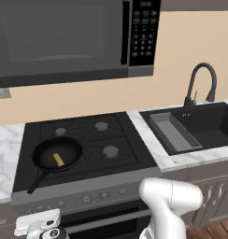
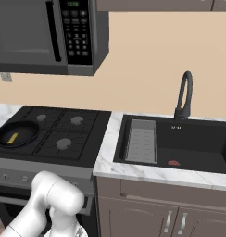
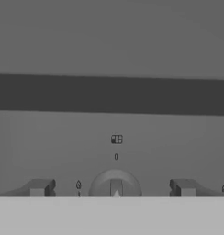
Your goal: Pick up the butter stick and place it in the pan. Then turn on the burner for the pan.
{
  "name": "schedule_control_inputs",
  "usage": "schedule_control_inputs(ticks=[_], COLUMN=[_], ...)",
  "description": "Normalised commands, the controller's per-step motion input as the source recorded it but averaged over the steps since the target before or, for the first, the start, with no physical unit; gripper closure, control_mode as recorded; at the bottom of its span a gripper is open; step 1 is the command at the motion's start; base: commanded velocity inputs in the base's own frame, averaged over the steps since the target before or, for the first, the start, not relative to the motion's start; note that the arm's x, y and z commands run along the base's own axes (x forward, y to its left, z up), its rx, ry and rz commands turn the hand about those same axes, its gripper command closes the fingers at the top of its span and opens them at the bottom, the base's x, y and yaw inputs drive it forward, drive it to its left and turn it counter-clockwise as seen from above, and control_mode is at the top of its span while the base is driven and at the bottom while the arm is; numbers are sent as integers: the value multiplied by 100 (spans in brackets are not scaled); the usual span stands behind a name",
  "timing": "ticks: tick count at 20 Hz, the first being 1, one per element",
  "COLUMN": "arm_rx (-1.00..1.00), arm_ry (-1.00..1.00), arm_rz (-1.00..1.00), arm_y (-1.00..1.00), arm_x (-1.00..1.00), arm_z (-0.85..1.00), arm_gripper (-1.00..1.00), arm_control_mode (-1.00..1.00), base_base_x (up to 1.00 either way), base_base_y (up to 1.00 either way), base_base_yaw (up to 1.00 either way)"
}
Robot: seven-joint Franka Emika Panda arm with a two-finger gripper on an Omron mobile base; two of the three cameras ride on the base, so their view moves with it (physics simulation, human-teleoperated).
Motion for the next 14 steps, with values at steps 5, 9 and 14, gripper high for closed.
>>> schedule_control_inputs(ticks=[5, 9, 14], arm_rx=[0, 0, 0], arm_ry=[0, 0, 0], arm_rz=[0, 0, 0], arm_y=[0, 0, 0], arm_x=[0, 0, 0], arm_z=[0, 0, 0], arm_gripper=[-100, -100, 100], arm_control_mode=[-100, -100, -100], base_base_x=[0, 0, 0], base_base_y=[0, 0, 0], base_base_yaw=[0, 0, 0])
